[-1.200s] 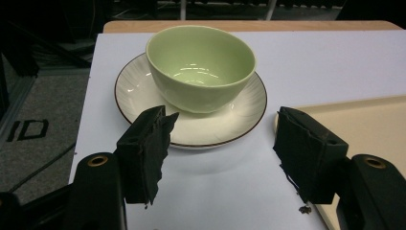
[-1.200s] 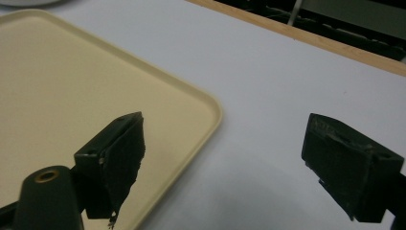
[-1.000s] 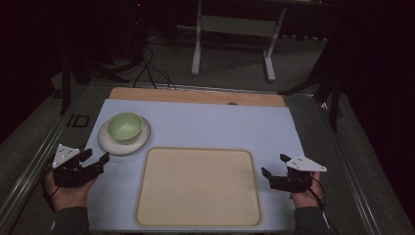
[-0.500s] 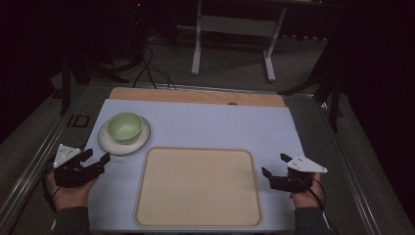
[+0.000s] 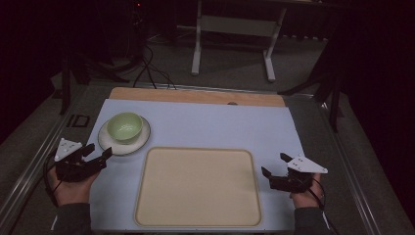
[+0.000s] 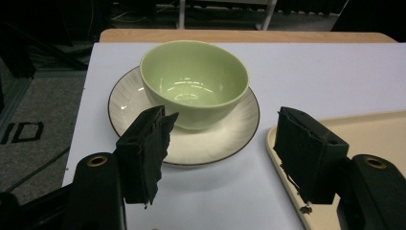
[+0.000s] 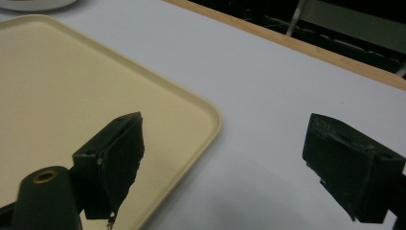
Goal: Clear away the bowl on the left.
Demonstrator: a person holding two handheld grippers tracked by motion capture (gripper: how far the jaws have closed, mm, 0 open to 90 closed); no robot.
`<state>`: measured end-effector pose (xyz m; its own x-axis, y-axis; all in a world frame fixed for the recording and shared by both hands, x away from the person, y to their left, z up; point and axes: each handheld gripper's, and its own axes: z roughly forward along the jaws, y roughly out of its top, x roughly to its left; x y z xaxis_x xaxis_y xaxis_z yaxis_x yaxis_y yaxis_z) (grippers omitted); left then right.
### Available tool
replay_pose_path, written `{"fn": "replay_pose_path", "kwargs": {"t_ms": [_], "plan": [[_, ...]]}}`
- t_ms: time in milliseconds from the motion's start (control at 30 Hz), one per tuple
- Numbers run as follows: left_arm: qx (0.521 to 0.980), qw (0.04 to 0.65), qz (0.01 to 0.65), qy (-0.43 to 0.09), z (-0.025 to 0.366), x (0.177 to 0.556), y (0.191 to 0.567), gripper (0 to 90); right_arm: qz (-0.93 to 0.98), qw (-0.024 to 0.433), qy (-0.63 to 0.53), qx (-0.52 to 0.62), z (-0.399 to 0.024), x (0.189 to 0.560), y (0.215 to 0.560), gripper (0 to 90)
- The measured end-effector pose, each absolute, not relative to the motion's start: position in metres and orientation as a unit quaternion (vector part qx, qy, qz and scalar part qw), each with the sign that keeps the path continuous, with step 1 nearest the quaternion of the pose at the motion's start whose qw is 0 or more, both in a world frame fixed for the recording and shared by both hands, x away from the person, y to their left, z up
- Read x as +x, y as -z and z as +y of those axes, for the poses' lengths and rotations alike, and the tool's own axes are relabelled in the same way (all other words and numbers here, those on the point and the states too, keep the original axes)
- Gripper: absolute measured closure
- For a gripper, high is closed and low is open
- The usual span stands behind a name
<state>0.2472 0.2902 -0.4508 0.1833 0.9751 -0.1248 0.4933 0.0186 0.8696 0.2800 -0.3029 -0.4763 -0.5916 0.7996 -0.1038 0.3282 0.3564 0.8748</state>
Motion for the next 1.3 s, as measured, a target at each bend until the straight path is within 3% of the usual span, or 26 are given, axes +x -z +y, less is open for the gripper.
{"fn": "replay_pose_path", "kwargs": {"t_ms": [1300], "plan": [[0.634, 0.389, 0.6, -0.295, 0.295, 0.309, 0.459, 35.4, 0.777, 0.275, -0.433, 0.365, -0.304, 0.28, 0.475, 13.7]]}}
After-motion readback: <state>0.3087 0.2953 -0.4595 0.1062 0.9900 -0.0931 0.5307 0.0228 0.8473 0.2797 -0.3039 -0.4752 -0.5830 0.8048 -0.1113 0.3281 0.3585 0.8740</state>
